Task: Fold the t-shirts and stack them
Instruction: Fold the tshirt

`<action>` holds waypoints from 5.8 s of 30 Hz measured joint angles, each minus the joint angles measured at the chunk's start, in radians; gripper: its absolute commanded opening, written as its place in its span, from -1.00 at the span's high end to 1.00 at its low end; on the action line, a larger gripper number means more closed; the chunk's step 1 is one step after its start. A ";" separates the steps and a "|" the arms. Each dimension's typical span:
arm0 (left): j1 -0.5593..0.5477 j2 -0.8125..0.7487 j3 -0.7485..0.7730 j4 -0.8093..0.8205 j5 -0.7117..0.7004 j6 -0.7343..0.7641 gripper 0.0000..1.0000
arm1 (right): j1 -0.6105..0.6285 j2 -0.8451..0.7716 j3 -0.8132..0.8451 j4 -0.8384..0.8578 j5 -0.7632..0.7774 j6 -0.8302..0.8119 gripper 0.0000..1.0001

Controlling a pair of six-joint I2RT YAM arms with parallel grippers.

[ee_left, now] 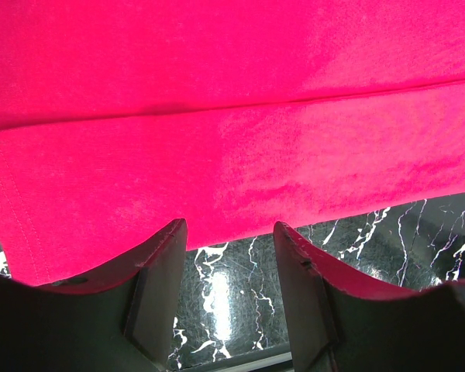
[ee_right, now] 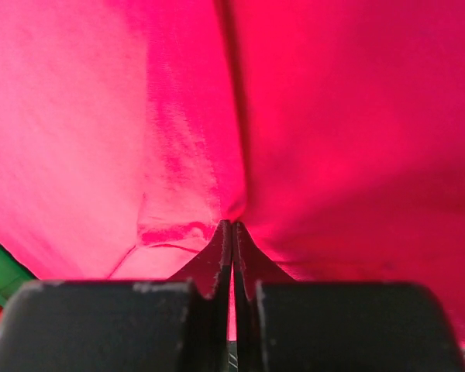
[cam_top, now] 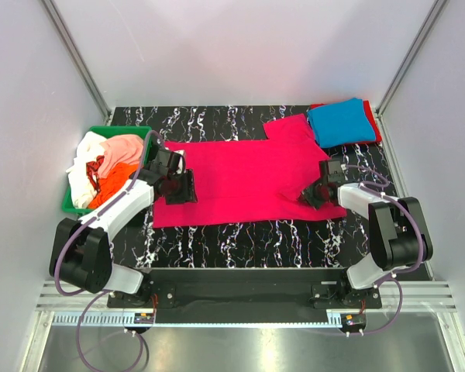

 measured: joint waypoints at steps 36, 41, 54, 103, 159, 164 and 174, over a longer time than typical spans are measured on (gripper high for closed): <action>0.000 0.021 0.000 -0.006 0.006 -0.004 -0.11 | 0.185 0.311 0.440 0.033 -0.023 -0.461 0.75; 0.000 0.021 0.000 0.001 0.079 0.025 -0.10 | 0.195 0.319 0.514 -0.088 0.032 -0.467 0.28; -0.171 0.413 0.472 0.203 0.315 0.022 -0.05 | -0.101 0.333 0.697 -0.341 0.053 -0.660 0.51; -0.293 0.934 0.804 0.394 0.385 0.049 1.00 | -0.141 0.605 0.911 -0.430 -0.089 -1.092 1.00; -0.298 0.872 0.766 0.407 0.144 -0.023 0.31 | -0.114 0.473 0.763 -0.056 -0.078 -1.110 0.30; -0.298 0.868 0.786 0.359 0.110 -0.026 0.26 | -0.114 0.453 0.774 -0.174 0.031 -1.001 0.29; -0.298 0.570 0.605 0.237 0.051 -0.030 0.15 | -0.116 0.230 0.549 -0.401 0.092 -0.597 0.70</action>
